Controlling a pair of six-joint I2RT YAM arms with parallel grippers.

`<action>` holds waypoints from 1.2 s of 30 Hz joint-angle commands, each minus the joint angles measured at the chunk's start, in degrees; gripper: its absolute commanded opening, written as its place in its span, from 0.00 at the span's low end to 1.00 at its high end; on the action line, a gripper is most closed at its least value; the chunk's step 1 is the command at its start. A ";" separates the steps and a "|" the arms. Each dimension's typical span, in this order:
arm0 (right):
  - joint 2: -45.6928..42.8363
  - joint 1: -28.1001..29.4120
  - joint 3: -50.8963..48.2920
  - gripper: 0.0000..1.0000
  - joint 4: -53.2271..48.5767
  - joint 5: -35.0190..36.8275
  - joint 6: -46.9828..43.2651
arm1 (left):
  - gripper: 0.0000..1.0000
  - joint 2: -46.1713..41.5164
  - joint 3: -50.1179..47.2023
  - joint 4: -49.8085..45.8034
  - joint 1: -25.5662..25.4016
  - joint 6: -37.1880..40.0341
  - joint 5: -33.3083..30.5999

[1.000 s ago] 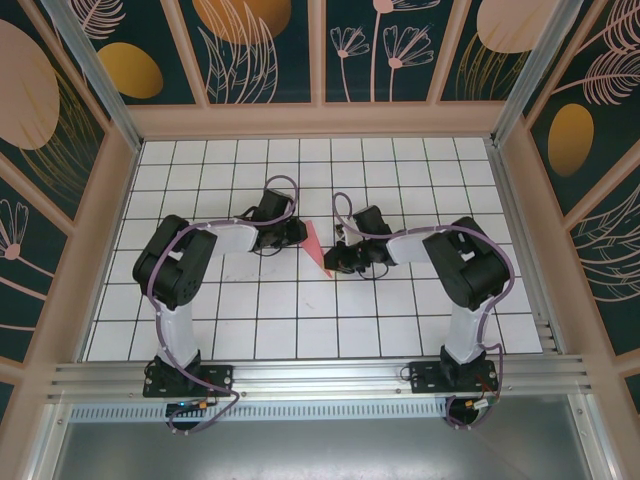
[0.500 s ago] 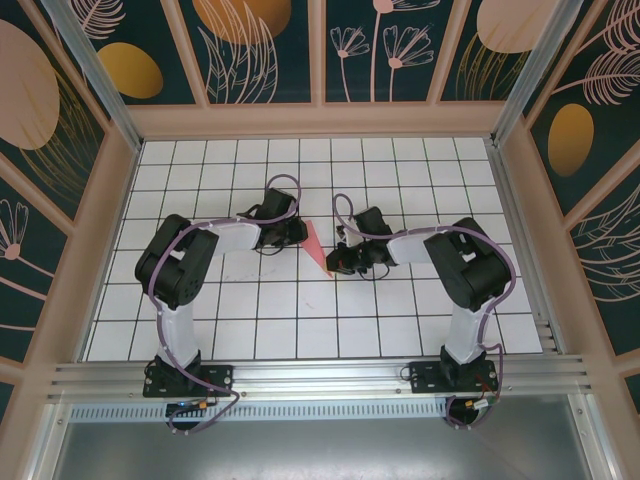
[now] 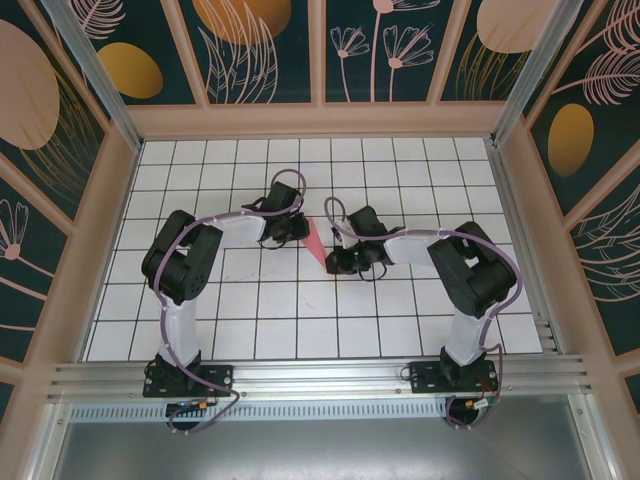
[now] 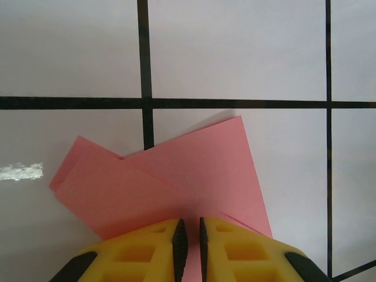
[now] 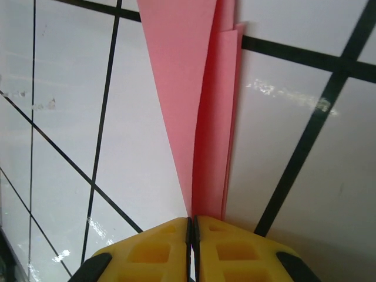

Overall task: Fold a paper plane with a square sheet of paper (pick it up from the middle)
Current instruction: Fold the wing for the fifth time at the center of the table.

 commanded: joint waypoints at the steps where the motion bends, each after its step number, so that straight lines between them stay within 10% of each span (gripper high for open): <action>1: -0.34 0.66 0.94 0.13 -5.47 3.30 -3.13 | 0.19 5.03 -0.58 -6.22 0.62 2.05 -6.93; 9: -1.31 0.30 1.12 0.04 -5.39 5.15 -2.89 | 0.19 5.83 0.35 -7.42 0.62 3.22 -8.04; 19: -2.97 -3.03 -2.68 0.00 3.41 -10.35 4.08 | 0.19 2.84 0.23 -5.98 0.65 3.82 -6.56; 36: 1.58 -3.53 -5.25 0.00 10.32 -15.31 11.66 | 0.29 -16.23 -17.95 22.19 0.37 -2.79 10.49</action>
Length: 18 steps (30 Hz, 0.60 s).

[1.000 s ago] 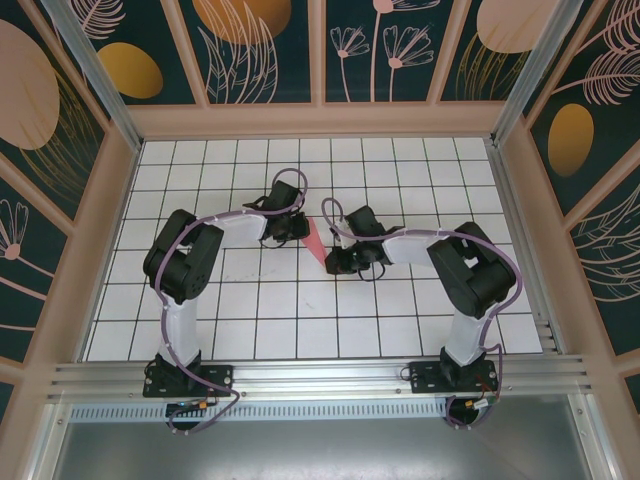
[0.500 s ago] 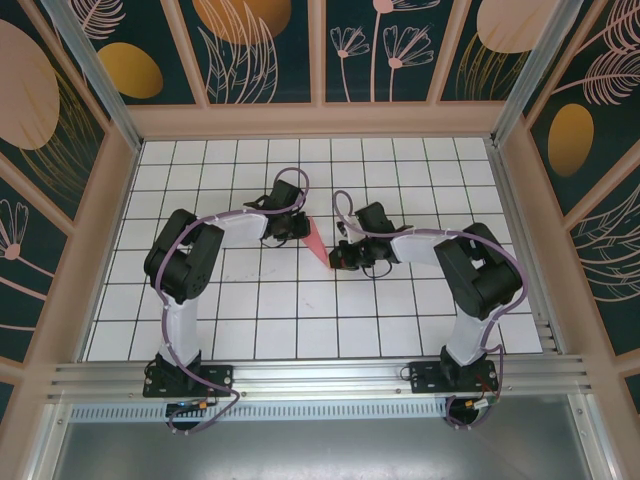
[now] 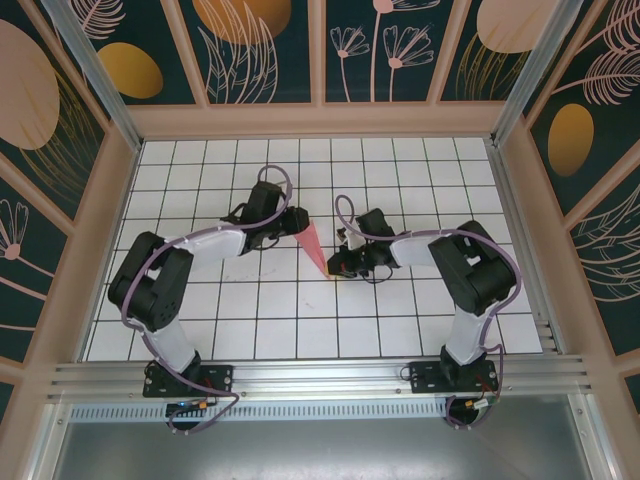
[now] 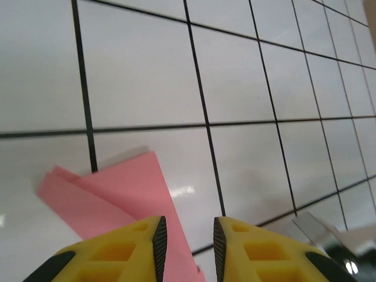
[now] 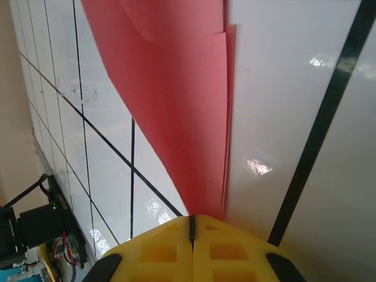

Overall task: Fold a paper plane with a square sheet of paper (pick it up from the middle)
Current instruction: Fold the wing for the fifth time at the center of the table.

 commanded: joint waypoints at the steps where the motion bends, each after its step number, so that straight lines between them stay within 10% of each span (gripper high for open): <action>1: 1.26 -0.42 -1.18 0.00 3.25 -3.41 2.85 | 0.28 -1.20 -5.57 8.68 -0.25 -2.48 5.34; 18: 2.12 -3.95 -3.21 0.00 6.43 -6.32 5.57 | 0.18 4.50 -8.44 15.51 -2.17 -3.06 8.84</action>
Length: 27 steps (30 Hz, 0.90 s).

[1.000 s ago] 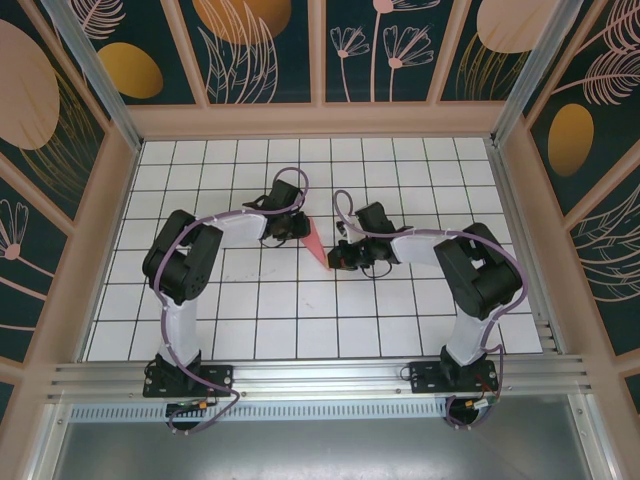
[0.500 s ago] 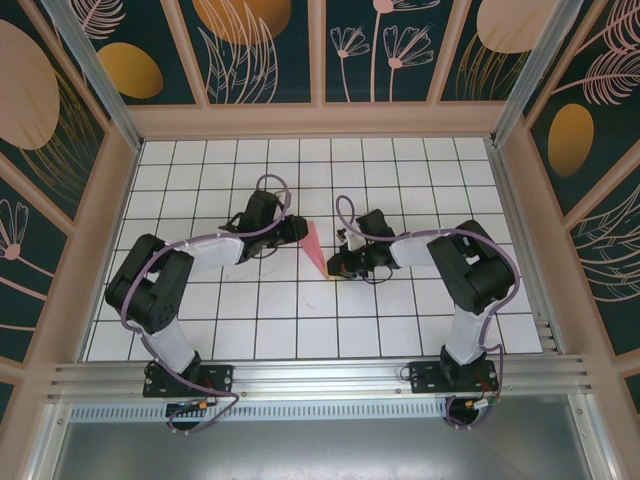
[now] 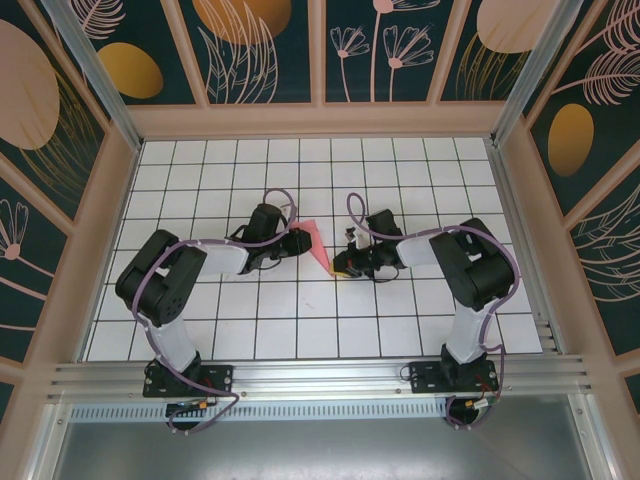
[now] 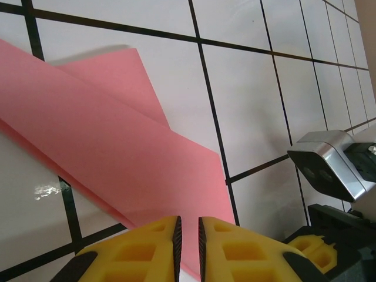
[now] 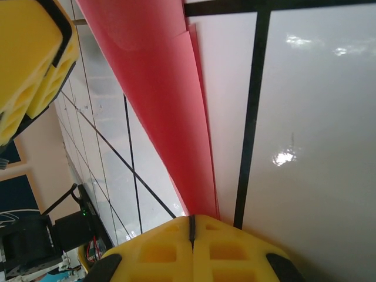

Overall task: Fold a paper plane with a square sheet of paper (pick it up from the middle)
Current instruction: Fold the wing for the fifth time at the center of the table.

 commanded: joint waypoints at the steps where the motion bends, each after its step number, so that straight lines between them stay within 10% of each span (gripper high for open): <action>1: 0.93 -0.21 -0.49 0.00 1.25 -1.74 0.21 | 0.18 1.47 0.92 2.55 -0.58 -0.80 1.69; 27: 2.18 -0.17 0.21 0.00 -0.74 -1.41 -1.55 | 0.16 6.85 5.46 -3.33 -1.71 -0.60 -1.48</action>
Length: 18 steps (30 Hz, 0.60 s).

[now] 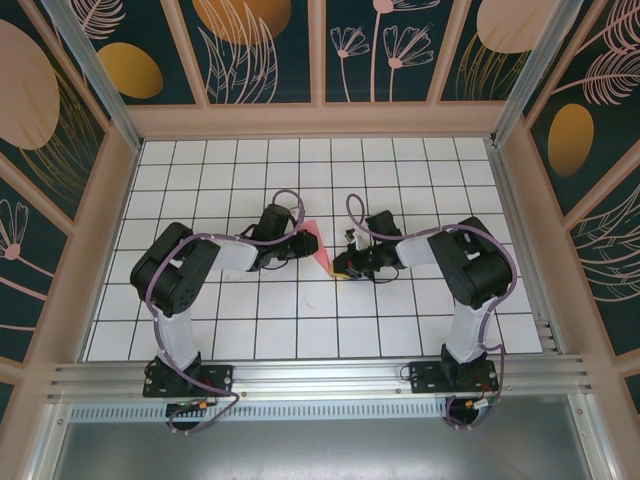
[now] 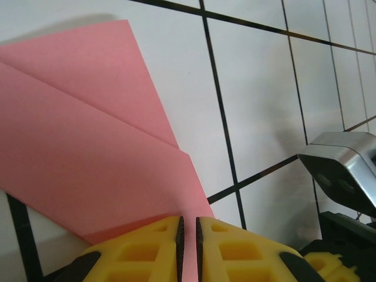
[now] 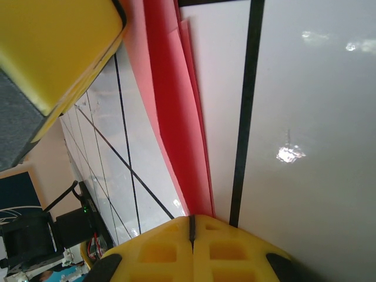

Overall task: Fold a paper plane with a square sheet of paper (pick it up from the middle)
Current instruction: Fold the wing for the fifth time at the center of the table.

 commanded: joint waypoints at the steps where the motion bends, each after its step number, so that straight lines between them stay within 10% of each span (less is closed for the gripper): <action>1: 1.27 -0.16 0.23 0.00 -1.15 -0.44 -1.46 | 0.16 1.35 1.68 -2.66 -0.18 0.32 -1.76; 18: -7.92 0.18 3.31 0.16 -8.19 8.90 -6.38 | 0.16 4.65 7.72 -16.32 -0.27 3.68 -8.15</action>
